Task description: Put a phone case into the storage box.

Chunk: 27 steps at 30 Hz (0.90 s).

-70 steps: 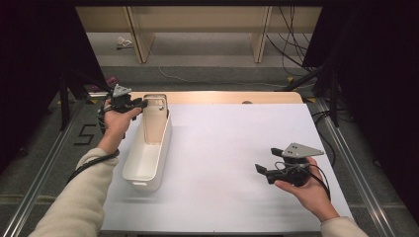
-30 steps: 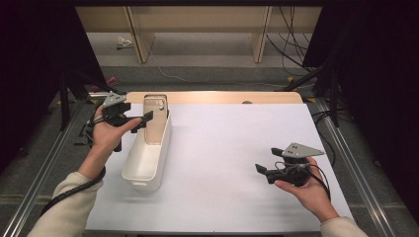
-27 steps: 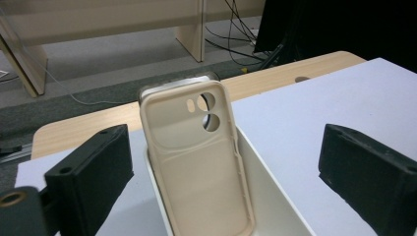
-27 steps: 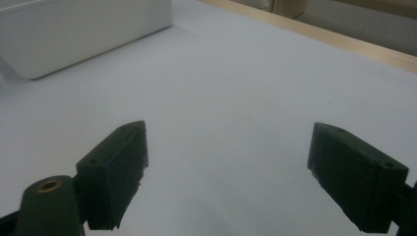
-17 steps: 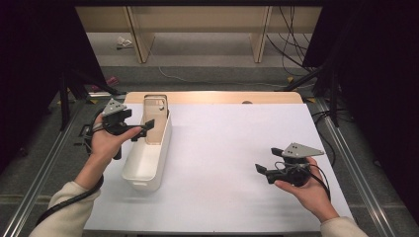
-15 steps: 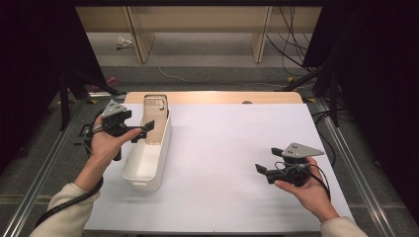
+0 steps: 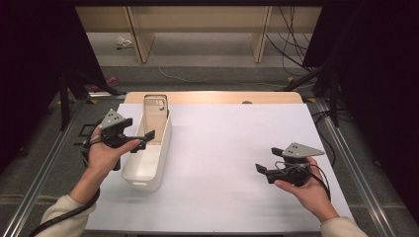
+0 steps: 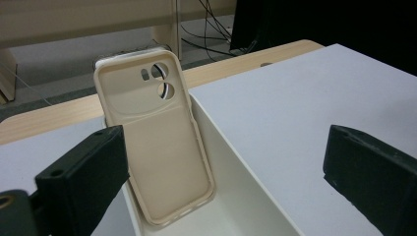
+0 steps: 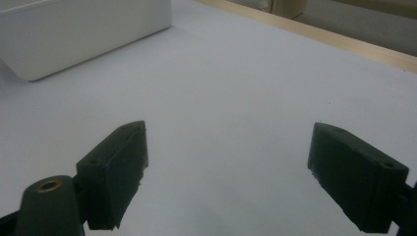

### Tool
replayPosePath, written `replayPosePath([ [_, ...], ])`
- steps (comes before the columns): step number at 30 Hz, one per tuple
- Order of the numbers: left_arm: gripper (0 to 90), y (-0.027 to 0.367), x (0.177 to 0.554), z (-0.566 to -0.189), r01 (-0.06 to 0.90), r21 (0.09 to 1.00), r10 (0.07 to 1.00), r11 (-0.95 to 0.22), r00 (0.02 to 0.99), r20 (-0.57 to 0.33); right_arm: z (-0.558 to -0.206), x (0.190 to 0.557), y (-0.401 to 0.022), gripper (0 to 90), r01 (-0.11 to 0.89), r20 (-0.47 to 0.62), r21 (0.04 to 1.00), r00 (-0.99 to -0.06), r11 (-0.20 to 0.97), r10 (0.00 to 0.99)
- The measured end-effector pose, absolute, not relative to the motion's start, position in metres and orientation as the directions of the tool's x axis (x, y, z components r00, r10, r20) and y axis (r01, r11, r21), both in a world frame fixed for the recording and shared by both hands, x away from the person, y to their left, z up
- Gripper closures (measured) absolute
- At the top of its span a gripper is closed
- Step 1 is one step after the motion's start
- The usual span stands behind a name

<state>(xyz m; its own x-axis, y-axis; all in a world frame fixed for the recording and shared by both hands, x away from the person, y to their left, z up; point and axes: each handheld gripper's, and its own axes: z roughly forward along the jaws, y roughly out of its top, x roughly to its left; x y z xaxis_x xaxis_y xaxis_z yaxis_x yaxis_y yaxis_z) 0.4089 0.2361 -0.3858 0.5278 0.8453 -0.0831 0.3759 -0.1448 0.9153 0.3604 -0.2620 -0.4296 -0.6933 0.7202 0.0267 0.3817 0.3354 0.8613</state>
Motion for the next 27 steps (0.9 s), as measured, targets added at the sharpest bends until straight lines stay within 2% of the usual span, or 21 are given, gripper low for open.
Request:
replayPosePath([
  [27, 3.1, 0.233, 0.379, -0.403, 0.345, 0.925, 0.821, -0.157, 0.567, -0.072, -0.429, 0.360, -0.262, 16.1, 0.379, 0.027, 0.863, -0.694, 0.333, 0.719],
])
